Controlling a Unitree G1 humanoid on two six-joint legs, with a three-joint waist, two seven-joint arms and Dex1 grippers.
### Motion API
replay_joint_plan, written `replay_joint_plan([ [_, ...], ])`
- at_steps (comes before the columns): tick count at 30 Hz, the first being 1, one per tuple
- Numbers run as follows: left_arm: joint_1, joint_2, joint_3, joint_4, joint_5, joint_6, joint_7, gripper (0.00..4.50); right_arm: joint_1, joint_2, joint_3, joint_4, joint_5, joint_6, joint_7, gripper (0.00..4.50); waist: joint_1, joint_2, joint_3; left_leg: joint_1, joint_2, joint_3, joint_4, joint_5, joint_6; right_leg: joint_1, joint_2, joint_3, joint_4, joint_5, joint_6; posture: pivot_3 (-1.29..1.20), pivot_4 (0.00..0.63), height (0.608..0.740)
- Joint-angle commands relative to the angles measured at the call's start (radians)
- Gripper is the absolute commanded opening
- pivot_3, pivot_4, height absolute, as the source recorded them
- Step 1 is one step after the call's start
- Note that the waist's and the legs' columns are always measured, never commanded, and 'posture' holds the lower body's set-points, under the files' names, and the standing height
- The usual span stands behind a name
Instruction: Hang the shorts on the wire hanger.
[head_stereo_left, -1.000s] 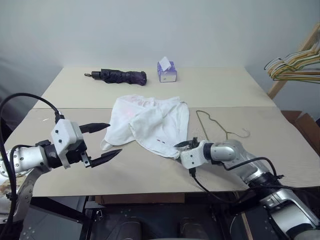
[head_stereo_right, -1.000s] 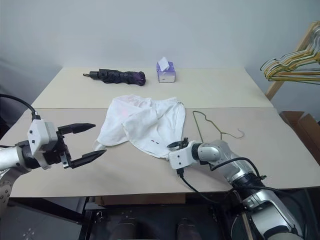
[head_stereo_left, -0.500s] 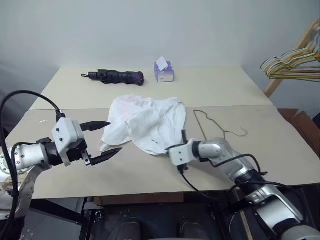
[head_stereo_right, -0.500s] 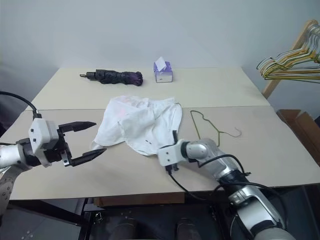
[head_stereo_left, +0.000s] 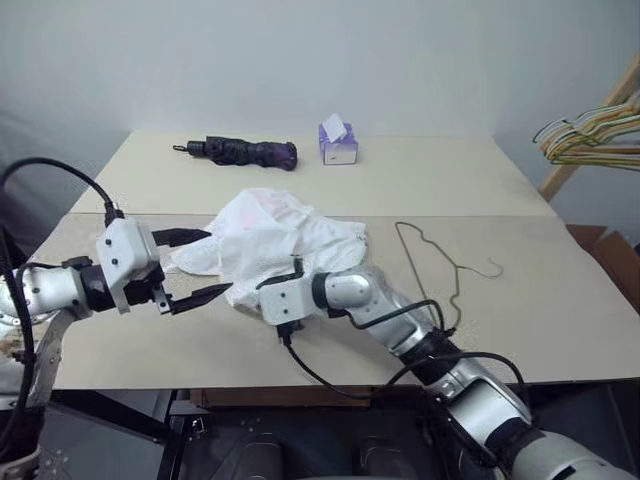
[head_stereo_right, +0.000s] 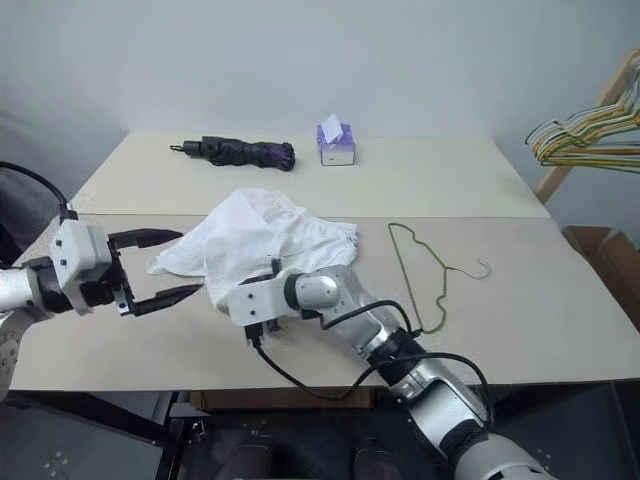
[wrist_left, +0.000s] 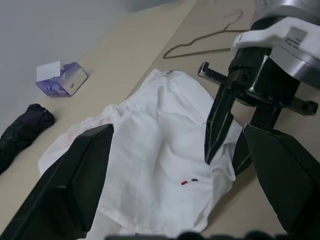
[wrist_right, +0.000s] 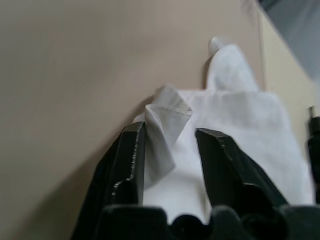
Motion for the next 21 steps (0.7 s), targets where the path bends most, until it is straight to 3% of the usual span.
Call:
replay_joint_plan([
  [1, 0.005, 0.005, -0.030, -0.053, -0.004, 0.012, -0.007, 4.50, 0.009, -0.097, -0.072, -0.160, 0.113, 0.078, 0.143, 3.10, 0.004, 0.000, 0.000, -0.001, 0.000, 0.000, 0.000, 0.000, 0.000, -0.001, 0.000, 0.000, 0.001, 0.000, 0.000, 0.12, 0.000, 0.740],
  [5, -0.001, 0.002, -0.129, -0.075, 0.072, 0.083, 0.063, 4.50, 0.027, -0.198, -0.122, -0.229, 0.182, 0.081, 0.193, 4.39, 0.001, 0.000, -0.001, -0.001, 0.000, 0.000, 0.000, 0.000, 0.000, -0.002, 0.000, 0.000, 0.001, 0.000, 0.000, 0.09, 0.000, 0.740],
  [13, -0.024, 0.025, -0.382, -0.119, 0.249, 0.211, 0.092, 4.50, 0.091, -0.382, -0.238, -0.320, 0.330, 0.122, 0.277, 4.45, -0.027, 0.000, -0.003, -0.001, 0.000, 0.001, 0.001, 0.000, 0.000, -0.003, 0.001, 0.001, 0.002, 0.000, 0.000, 0.03, 0.000, 0.740],
  [21, -0.135, -0.031, -0.565, -0.042, 0.441, 0.314, 0.184, 4.50, 0.091, -0.468, -0.321, -0.349, 0.517, 0.126, 0.375, 4.45, -0.047, 0.000, -0.004, -0.001, 0.000, 0.001, 0.001, 0.000, 0.000, -0.003, 0.001, 0.001, 0.002, 0.000, 0.000, 0.01, 0.000, 0.740],
])
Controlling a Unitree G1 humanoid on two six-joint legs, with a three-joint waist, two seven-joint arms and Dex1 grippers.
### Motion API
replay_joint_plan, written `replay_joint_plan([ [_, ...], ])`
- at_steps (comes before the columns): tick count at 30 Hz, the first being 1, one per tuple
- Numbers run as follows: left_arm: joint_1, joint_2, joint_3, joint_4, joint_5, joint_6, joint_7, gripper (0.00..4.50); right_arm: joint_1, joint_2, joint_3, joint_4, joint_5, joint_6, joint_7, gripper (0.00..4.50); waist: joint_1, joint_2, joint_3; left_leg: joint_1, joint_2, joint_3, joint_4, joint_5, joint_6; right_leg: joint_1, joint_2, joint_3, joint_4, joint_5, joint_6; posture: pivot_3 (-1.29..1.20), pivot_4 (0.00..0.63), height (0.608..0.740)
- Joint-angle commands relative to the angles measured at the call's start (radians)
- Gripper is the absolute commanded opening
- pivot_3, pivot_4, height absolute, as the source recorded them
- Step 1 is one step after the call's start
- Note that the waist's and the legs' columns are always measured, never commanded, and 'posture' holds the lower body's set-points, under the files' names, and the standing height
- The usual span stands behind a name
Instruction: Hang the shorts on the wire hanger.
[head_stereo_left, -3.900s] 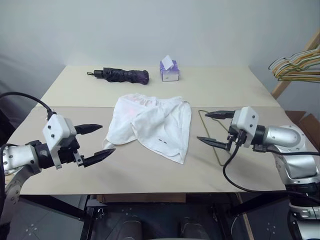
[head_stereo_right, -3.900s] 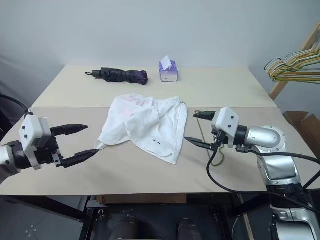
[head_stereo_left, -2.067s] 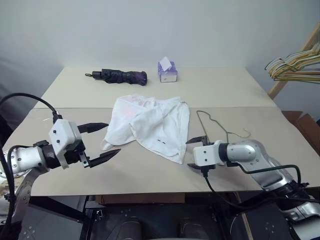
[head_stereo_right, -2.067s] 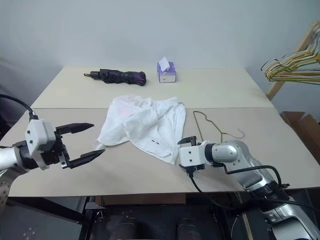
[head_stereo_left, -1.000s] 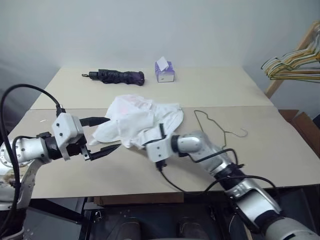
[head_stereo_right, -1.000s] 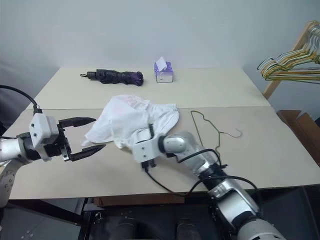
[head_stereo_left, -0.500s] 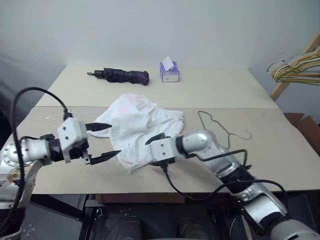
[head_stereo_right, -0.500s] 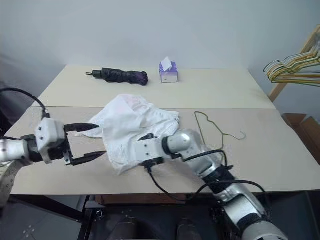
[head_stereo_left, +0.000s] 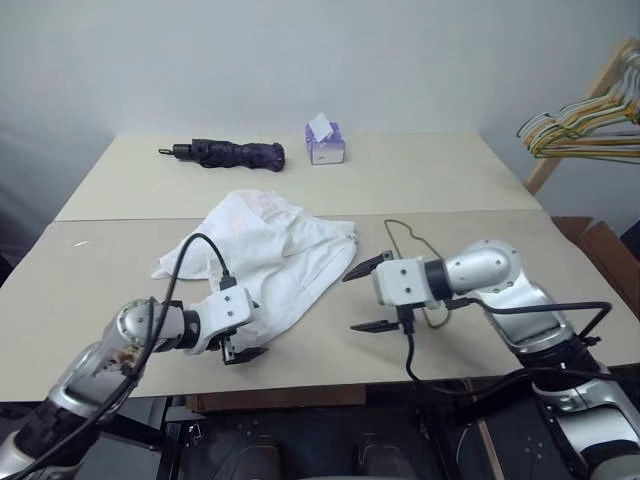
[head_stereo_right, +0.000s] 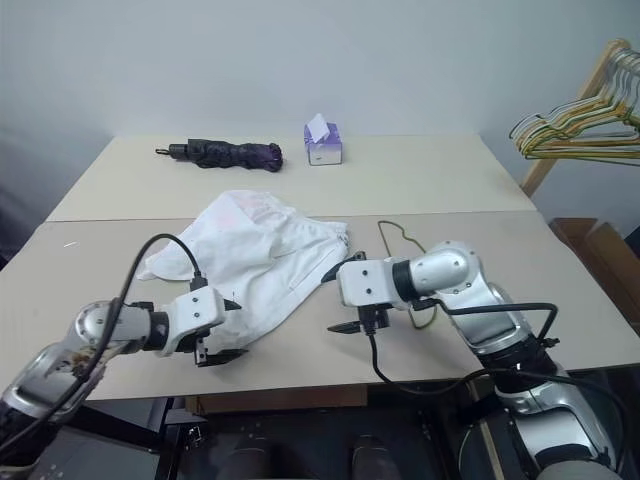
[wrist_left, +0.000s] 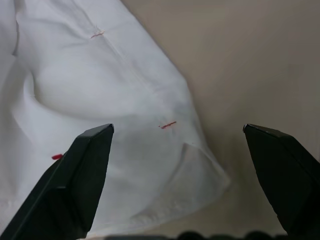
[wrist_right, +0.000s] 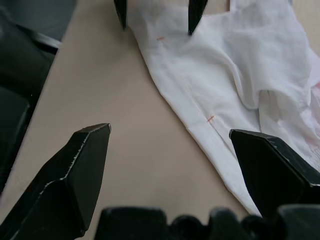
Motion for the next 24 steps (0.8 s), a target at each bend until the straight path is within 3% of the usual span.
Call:
replay_joint_plan([
  [1, -0.036, -0.006, -0.038, 0.029, 0.065, 0.019, 0.018, 4.50, -0.022, -0.012, -0.042, -0.038, 0.067, 0.004, 0.019, 4.45, -0.009, 0.000, -0.001, 0.000, 0.000, 0.000, 0.000, 0.000, 0.000, 0.000, 0.000, 0.000, 0.000, 0.000, 0.000, 0.00, 0.000, 0.740],
  [5, -0.055, -0.010, -0.061, 0.066, 0.081, 0.008, -0.002, 3.59, -0.024, -0.020, -0.044, -0.038, 0.080, 0.004, 0.007, 4.50, -0.013, 0.001, -0.003, 0.000, 0.000, 0.000, 0.000, 0.000, 0.000, 0.000, 0.000, 0.001, 0.000, 0.000, 0.000, -0.01, 0.000, 0.740],
  [16, -0.051, 0.002, -0.019, 0.113, 0.086, -0.059, -0.011, 0.08, -0.021, -0.011, -0.035, -0.025, 0.063, -0.004, -0.030, 4.50, -0.012, 0.001, -0.005, 0.000, 0.000, 0.000, 0.000, 0.000, 0.000, 0.000, 0.000, 0.001, 0.000, 0.000, 0.000, 0.01, 0.000, 0.740],
  [24, -0.004, 0.072, 0.111, 0.120, -0.033, -0.198, -0.148, 0.03, -0.017, 0.039, -0.003, 0.047, -0.029, -0.085, -0.135, 4.50, -0.013, 0.001, -0.005, 0.000, 0.000, 0.000, 0.000, 0.000, 0.000, -0.001, 0.000, 0.001, 0.001, 0.000, 0.000, 0.04, 0.000, 0.740],
])
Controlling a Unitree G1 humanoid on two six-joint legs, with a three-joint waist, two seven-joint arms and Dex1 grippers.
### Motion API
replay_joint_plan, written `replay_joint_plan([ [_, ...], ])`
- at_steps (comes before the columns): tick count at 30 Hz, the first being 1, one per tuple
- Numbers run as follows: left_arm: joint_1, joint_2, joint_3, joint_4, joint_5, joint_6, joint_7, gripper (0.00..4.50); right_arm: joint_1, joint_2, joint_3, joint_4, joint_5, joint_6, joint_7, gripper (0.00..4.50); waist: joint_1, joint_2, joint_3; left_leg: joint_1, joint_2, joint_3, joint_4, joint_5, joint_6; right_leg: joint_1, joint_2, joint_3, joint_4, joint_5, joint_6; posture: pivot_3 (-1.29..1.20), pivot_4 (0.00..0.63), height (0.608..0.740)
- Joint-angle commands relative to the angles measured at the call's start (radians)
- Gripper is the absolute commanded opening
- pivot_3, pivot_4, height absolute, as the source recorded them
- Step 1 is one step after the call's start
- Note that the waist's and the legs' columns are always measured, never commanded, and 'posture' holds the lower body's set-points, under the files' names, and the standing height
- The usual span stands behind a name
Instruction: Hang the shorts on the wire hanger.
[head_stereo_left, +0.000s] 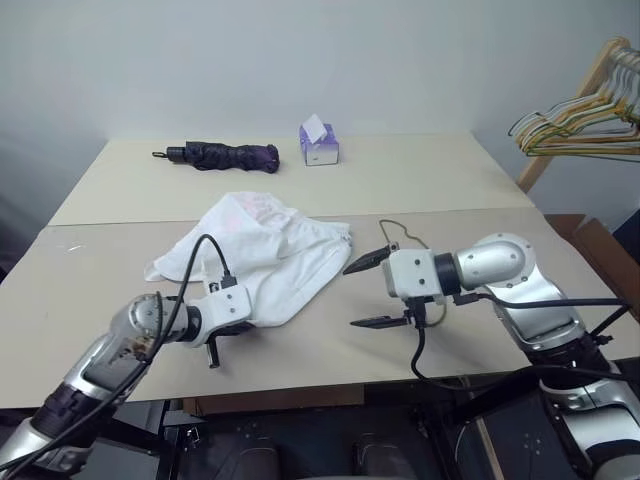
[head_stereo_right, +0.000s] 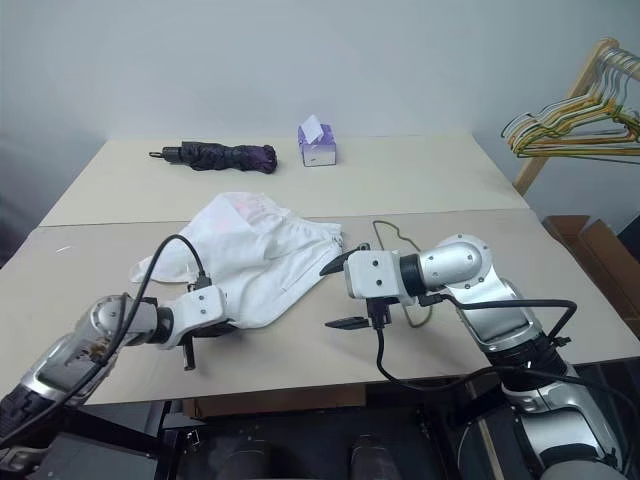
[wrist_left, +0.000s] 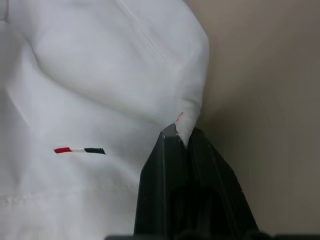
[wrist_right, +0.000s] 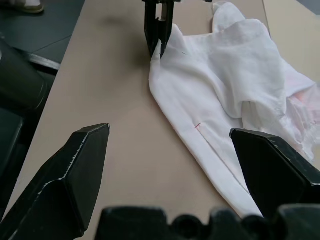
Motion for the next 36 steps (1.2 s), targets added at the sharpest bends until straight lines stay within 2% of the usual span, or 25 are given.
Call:
replay_joint_plan([
  [1, 0.029, 0.073, 0.105, -0.012, -0.058, -0.079, -0.082, 0.03, -0.021, 0.034, 0.015, 0.071, -0.111, -0.109, -0.110, 4.50, 0.000, 0.000, 0.000, 0.000, 0.000, 0.000, 0.000, 0.000, 0.000, 0.000, 0.000, 0.000, 0.000, 0.000, 0.000, 0.05, 0.000, 0.740],
  [6, 0.117, 0.171, 0.296, -0.028, -0.162, -0.097, -0.168, 0.03, -0.111, 0.078, 0.128, 0.395, -0.432, -0.455, -0.378, 4.50, 0.000, 0.000, 0.000, 0.000, 0.000, 0.001, 0.000, 0.000, 0.000, -0.001, 0.000, 0.000, 0.001, 0.000, 0.000, 0.08, 0.011, 0.740],
  [11, 0.220, 0.197, 0.463, -0.063, -0.220, -0.108, -0.204, 0.03, -0.220, 0.129, 0.237, 0.703, -0.663, -0.686, -0.628, 4.50, 0.007, 0.000, 0.000, -0.001, 0.000, 0.001, -0.001, 0.000, 0.000, -0.002, -0.001, 0.000, 0.000, -0.001, -0.001, 0.14, 0.015, 0.740],
  [17, 0.308, 0.188, 0.567, -0.082, -0.210, -0.118, -0.183, 0.03, -0.363, 0.216, 0.345, 0.993, -0.876, -0.794, -0.929, 4.50, 0.011, 0.000, 0.000, 0.000, 0.000, 0.001, -0.001, 0.000, 0.000, -0.002, -0.001, 0.001, 0.002, -0.001, -0.001, 0.19, 0.014, 0.740],
  [21, 0.345, 0.180, 0.595, -0.115, -0.219, -0.109, -0.180, 0.03, -0.432, 0.268, 0.390, 1.140, -0.943, -0.817, -1.036, 4.50, 0.011, 0.000, 0.000, 0.001, 0.000, 0.001, -0.001, 0.000, 0.000, -0.002, -0.001, 0.001, 0.003, -0.001, -0.002, 0.19, 0.014, 0.740],
  [24, 0.357, 0.173, 0.602, -0.130, -0.220, -0.099, -0.168, 0.00, -0.466, 0.287, 0.420, 1.205, -0.958, -0.873, -1.041, 3.91, 0.016, 0.000, 0.000, 0.001, 0.000, 0.001, -0.001, 0.000, 0.000, -0.002, -0.001, 0.001, 0.003, -0.001, -0.002, 0.20, 0.019, 0.740],
  [35, 0.358, 0.168, 0.585, -0.098, -0.212, -0.143, -0.179, 0.00, -0.475, 0.294, 0.414, 1.266, -0.936, -0.918, -1.025, 0.03, 0.024, 0.001, 0.000, 0.001, 0.000, 0.001, -0.001, 0.000, 0.000, -0.002, -0.001, 0.002, 0.004, -0.001, -0.002, 0.18, 0.014, 0.740],
  [36, 0.363, 0.166, 0.584, -0.091, -0.210, -0.155, -0.184, 0.00, -0.467, 0.282, 0.402, 1.258, -0.920, -0.927, -1.013, 0.03, 0.024, 0.001, 0.000, 0.001, 0.000, 0.001, -0.001, 0.000, 0.000, -0.002, -0.001, 0.002, 0.004, -0.001, -0.002, 0.17, 0.016, 0.740],
])
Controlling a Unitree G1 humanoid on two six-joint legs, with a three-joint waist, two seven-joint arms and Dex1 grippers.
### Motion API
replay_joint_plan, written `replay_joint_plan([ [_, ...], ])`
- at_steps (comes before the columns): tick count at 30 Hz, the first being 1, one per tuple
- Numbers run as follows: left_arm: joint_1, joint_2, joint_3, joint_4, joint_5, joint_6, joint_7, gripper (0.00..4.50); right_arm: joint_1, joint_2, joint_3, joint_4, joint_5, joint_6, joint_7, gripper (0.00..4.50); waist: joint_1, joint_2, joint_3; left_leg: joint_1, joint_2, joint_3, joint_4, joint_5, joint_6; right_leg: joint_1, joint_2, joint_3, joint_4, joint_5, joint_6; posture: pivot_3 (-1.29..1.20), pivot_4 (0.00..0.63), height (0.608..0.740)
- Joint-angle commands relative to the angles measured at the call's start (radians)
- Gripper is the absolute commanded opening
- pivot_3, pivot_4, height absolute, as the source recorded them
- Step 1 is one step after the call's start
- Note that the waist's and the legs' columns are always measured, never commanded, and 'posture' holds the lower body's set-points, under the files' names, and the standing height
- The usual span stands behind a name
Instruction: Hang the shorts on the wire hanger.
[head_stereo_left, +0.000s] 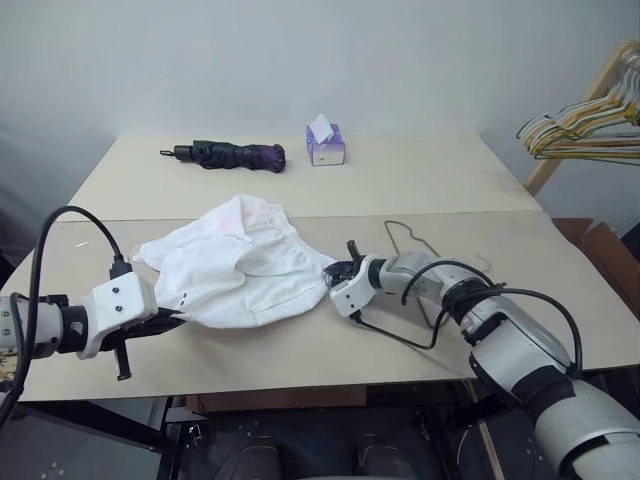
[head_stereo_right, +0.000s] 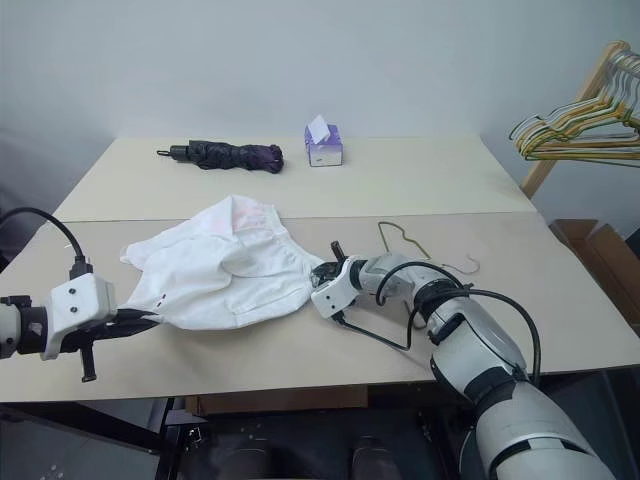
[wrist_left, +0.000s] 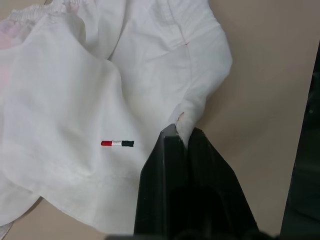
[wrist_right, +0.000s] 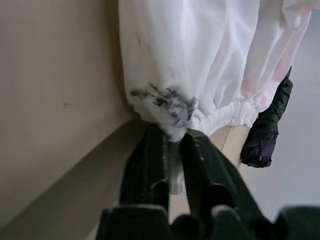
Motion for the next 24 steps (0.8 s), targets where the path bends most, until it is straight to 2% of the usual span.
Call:
replay_joint_plan([
  [1, 0.001, -0.004, 0.010, 0.025, 0.005, -0.068, -0.012, 0.00, -0.003, -0.044, -0.053, -0.029, 0.065, -0.035, 0.040, 0.03, 0.000, 0.000, 0.000, 0.000, 0.000, 0.000, 0.000, 0.000, 0.000, 0.000, 0.000, 0.000, 0.000, 0.000, 0.000, 0.17, 0.017, 0.740],
  [4, 0.004, -0.020, -0.007, 0.041, 0.011, -0.135, -0.020, 0.00, 0.074, -0.113, -0.121, -0.135, 0.210, -0.069, 0.178, 0.03, 0.007, 0.000, 0.000, 0.000, 0.000, 0.000, 0.000, 0.000, 0.000, 0.000, 0.000, 0.000, -0.001, 0.000, 0.000, 0.14, 0.024, 0.740],
  [6, -0.011, -0.025, -0.018, 0.016, -0.027, -0.115, -0.028, 0.00, 0.160, -0.199, -0.165, -0.306, 0.341, -0.058, 0.329, 0.03, 0.013, 0.000, 0.000, -0.001, 0.000, 0.000, 0.000, 0.000, 0.000, 0.001, 0.000, 0.000, -0.002, 0.000, 0.000, 0.12, 0.027, 0.740],
  [10, -0.062, -0.019, -0.056, 0.043, -0.045, -0.150, -0.067, 0.00, 0.365, -0.428, -0.221, -0.761, 0.671, 0.100, 0.673, 0.03, 0.012, 0.001, 0.001, -0.001, 0.000, 0.001, 0.000, 0.000, 0.000, 0.002, -0.001, 0.000, -0.003, 0.000, 0.000, 0.08, 0.030, 0.740],
  [14, -0.104, 0.013, -0.103, 0.127, -0.048, -0.229, -0.176, 0.00, 0.502, -0.590, -0.273, -1.076, 0.876, 0.250, 0.847, 0.03, -0.010, 0.004, 0.001, 0.002, 0.000, 0.001, 0.000, -0.001, 0.001, 0.002, 0.000, 0.000, -0.001, -0.001, 0.000, 0.05, 0.028, 0.740],
  [19, -0.164, 0.060, -0.148, 0.221, -0.089, -0.278, -0.338, 0.00, 0.540, -0.653, -0.333, -1.260, 1.063, 0.457, 0.993, 0.03, -0.043, 0.004, 0.001, 0.005, 0.003, 0.003, 0.000, -0.001, 0.002, 0.004, 0.002, 0.002, -0.001, -0.002, -0.001, 0.03, 0.022, 0.740],
  [24, -0.302, 0.025, -0.220, 0.316, -0.068, -0.287, -0.348, 0.00, 0.433, -0.555, -0.366, -1.200, 1.100, 0.597, 1.039, 0.03, -0.042, 0.003, 0.000, 0.004, 0.003, 0.004, 0.000, -0.001, 0.002, 0.003, 0.002, 0.002, -0.001, -0.002, -0.001, 0.03, 0.002, 0.740],
])
